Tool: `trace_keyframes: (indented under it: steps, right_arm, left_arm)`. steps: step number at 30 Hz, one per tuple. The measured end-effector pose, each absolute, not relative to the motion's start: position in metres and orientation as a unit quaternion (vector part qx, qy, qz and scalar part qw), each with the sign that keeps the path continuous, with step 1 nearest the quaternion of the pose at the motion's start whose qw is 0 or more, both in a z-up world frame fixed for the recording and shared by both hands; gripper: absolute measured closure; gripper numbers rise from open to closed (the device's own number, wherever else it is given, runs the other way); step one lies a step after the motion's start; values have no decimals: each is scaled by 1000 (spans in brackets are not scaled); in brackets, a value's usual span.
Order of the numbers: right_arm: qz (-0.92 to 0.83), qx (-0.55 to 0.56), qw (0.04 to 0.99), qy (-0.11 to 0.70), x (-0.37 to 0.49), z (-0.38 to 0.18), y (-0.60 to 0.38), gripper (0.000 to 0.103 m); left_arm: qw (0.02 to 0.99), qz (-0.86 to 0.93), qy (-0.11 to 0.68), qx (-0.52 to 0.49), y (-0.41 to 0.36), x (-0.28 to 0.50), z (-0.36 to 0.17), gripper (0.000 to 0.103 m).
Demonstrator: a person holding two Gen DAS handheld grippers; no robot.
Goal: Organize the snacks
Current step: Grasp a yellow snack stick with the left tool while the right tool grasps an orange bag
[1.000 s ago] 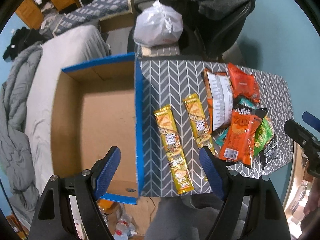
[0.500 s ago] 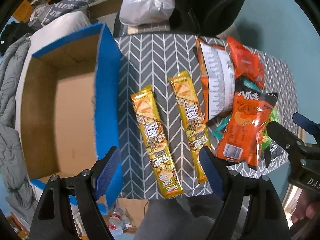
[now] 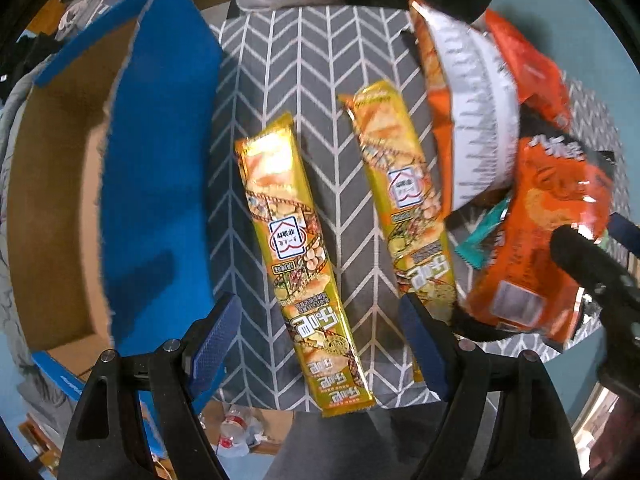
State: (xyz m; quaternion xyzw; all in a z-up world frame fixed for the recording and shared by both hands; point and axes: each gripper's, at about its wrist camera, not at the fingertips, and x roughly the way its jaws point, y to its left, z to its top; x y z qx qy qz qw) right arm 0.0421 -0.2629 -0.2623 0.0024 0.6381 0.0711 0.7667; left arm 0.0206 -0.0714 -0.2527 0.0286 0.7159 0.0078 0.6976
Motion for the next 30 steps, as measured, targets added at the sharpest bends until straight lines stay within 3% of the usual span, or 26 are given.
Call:
trace_keyframes:
  steps: [9,15,19,22,27,30]
  right_arm:
    - [77,-7,763,642,49,-284,-245,3]
    - [77,-13,749,658,54,-304,-238,11]
    - [84,-8,735,672,57,-321,-234,21]
    - [85,-5,734,674,58,-328,-234,27]
    - [91,15,733,673,60,-328,-242,47]
    - [96,23,737,668,59,-323,-250,52]
  left_arm:
    - [687,23,726,18,-63,36,-286,21]
    - [681,28,731,39,-62,45,-309,21]
    - [676,27,735,49,-61,50,-325,22]
    - [675,21,736,49,-60,56,-335,27]
    - [676,3,737,29,-56,60,-342,63]
    - [679,0,734,30,-55,63,-344,68]
